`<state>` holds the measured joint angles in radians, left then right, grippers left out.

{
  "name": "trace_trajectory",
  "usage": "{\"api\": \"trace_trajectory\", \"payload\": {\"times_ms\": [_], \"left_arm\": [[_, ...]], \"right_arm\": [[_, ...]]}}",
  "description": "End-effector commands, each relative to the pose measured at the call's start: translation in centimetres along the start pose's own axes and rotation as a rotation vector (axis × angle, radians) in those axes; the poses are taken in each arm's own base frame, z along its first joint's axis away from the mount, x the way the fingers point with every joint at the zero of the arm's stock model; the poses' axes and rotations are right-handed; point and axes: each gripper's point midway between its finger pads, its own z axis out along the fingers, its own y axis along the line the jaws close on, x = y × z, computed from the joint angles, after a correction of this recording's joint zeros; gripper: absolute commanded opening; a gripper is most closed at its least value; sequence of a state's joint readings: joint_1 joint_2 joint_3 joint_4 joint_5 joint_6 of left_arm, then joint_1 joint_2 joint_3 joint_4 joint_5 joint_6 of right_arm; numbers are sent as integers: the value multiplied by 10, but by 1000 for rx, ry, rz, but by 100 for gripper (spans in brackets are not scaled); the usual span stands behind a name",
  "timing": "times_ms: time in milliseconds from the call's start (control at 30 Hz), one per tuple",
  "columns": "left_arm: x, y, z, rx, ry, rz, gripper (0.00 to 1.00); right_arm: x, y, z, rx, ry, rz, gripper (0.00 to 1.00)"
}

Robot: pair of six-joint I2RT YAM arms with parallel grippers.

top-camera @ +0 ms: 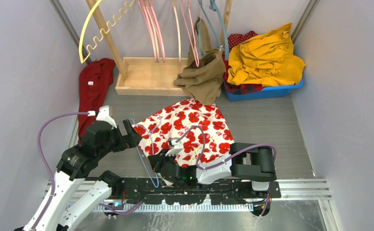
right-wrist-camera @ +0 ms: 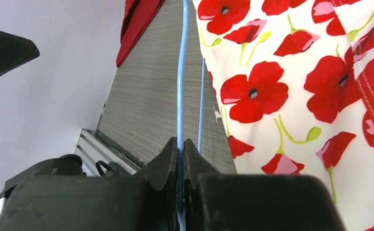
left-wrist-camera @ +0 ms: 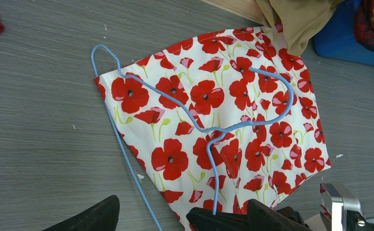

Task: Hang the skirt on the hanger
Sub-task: Hang the skirt on the hanger.

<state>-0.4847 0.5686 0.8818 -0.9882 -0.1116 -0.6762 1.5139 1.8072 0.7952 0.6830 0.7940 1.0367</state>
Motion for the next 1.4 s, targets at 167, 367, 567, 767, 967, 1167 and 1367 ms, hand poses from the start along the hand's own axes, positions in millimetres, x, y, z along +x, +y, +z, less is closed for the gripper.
{"api": "trace_trajectory", "payload": {"times_ms": [167, 367, 567, 767, 967, 1167, 1367], "left_arm": [[-13, -9, -9, 35, -45, -8, 99], [-13, -10, -9, 36, -44, -8, 99], [-13, -9, -9, 34, -46, -8, 99], [-15, -9, -9, 34, -48, -6, 99], [-16, -10, -8, 32, -49, -2, 100], [-18, -11, -8, 35, -52, -1, 99], [-19, -13, -8, 38, -51, 0, 99]], "right_arm": [[-19, -14, 5, 67, -106, 67, 1], [-12, -34, 0, 100, -91, 58, 1], [-6, -52, -16, 137, -89, 15, 1], [-6, -63, -30, 171, -107, -80, 1], [-20, -62, -42, 198, -155, -206, 1], [-27, -58, -48, 218, -163, -305, 1], [-26, -63, -48, 245, -152, -393, 1]]}}
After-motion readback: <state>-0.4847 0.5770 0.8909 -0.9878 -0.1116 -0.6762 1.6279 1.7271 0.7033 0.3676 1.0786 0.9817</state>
